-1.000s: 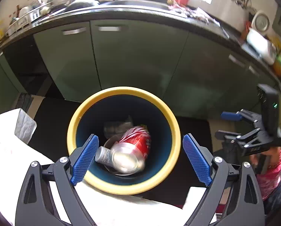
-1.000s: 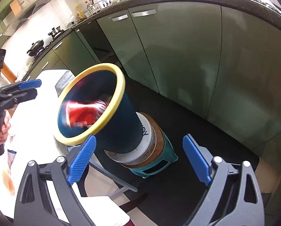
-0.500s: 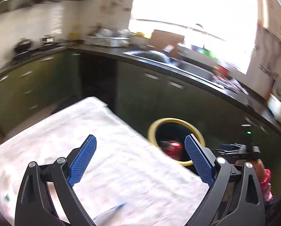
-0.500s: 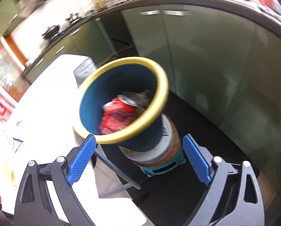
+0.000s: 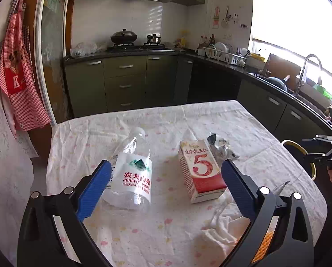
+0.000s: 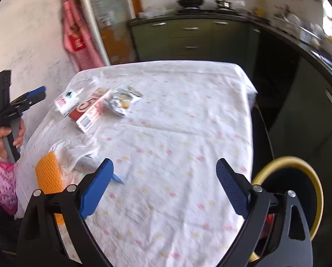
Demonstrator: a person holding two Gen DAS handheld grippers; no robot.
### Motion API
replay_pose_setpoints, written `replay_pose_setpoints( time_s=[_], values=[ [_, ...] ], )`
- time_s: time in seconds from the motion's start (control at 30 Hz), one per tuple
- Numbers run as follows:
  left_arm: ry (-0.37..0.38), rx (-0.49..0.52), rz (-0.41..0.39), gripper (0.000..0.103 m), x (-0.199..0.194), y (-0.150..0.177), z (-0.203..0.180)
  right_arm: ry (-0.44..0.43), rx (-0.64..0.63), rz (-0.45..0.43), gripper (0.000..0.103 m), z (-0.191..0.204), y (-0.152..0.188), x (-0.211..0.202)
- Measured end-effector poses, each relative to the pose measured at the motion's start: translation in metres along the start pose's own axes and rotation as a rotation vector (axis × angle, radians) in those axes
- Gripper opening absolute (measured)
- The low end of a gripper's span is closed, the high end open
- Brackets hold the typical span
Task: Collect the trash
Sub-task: 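Grasp the white snack bag with the right gripper and lift it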
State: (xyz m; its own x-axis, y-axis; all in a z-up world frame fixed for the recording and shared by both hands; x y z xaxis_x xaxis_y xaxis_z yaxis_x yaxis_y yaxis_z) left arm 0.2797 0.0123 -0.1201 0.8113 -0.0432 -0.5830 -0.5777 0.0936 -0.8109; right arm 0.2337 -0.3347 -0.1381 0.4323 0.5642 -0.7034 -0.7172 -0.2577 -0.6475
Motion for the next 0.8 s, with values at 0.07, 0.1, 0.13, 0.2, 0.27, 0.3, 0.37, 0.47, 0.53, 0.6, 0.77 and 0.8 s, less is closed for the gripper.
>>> replay_pose_setpoints(
  time_s=[0.07, 0.1, 0.13, 0.2, 0.27, 0.3, 0.37, 0.47, 0.53, 0.6, 0.77, 0.8],
  values=[
    [0.027, -0.013, 0.016, 0.097, 0.009, 0.01, -0.003, -0.052, -0.127, 0.043, 0.089, 0.022, -0.02, 0.027],
    [0.038, -0.009, 0.025, 0.097, 0.012, 0.013, -0.008, -0.063, -0.177, 0.071, 0.089, 0.029, -0.028, 0.041],
    [0.046, 0.003, 0.031, 0.097, 0.014, 0.016, -0.01, -0.072, -0.215, 0.099, 0.089, 0.033, -0.036, 0.054],
    [0.045, 0.023, 0.02, 0.098, 0.014, 0.016, -0.016, -0.102, -0.272, 0.144, 0.089, 0.038, -0.049, 0.079],
    [0.047, 0.017, 0.016, 0.098, 0.014, 0.017, -0.018, -0.112, -0.282, 0.178, 0.089, 0.035, -0.058, 0.1],
    [0.046, 0.007, 0.017, 0.098, 0.015, 0.017, -0.017, -0.111, -0.276, 0.193, 0.089, 0.033, -0.062, 0.11],
    [0.045, -0.012, 0.017, 0.098, 0.015, 0.016, -0.014, -0.09, -0.262, 0.215, 0.089, 0.032, -0.067, 0.124],
    [0.051, -0.037, 0.016, 0.098, 0.013, 0.015, -0.011, -0.08, -0.117, 0.254, 0.089, 0.026, -0.07, 0.141],
    [0.058, -0.046, 0.013, 0.098, 0.012, 0.015, -0.011, -0.153, 0.043, 0.26, 0.089, 0.024, -0.072, 0.146],
    [0.067, -0.046, 0.012, 0.098, 0.012, 0.015, -0.014, -0.19, 0.164, 0.262, 0.089, 0.02, -0.076, 0.148],
    [0.068, -0.016, 0.005, 0.098, 0.009, 0.016, -0.023, -0.121, 0.263, 0.271, 0.087, 0.008, -0.089, 0.154],
    [0.075, -0.016, 0.005, 0.098, 0.008, 0.017, -0.025, -0.106, 0.266, 0.28, 0.081, 0.006, -0.091, 0.156]
  ],
)
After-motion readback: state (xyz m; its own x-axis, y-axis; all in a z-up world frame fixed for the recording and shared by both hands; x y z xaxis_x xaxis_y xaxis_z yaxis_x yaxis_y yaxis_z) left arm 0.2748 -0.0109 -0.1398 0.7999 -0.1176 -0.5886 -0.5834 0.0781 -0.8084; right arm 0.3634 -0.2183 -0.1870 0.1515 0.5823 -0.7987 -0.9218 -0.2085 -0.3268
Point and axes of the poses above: each gripper's, at about its wrist camera, not at the fingertips, and x roughly the way its jaws point, z to its left, y to its underside, the point moved 10 cm from there along x, roughly the way its jaws point, and after that the axes turned 14 degrees about -y, right-handed, at the moved point
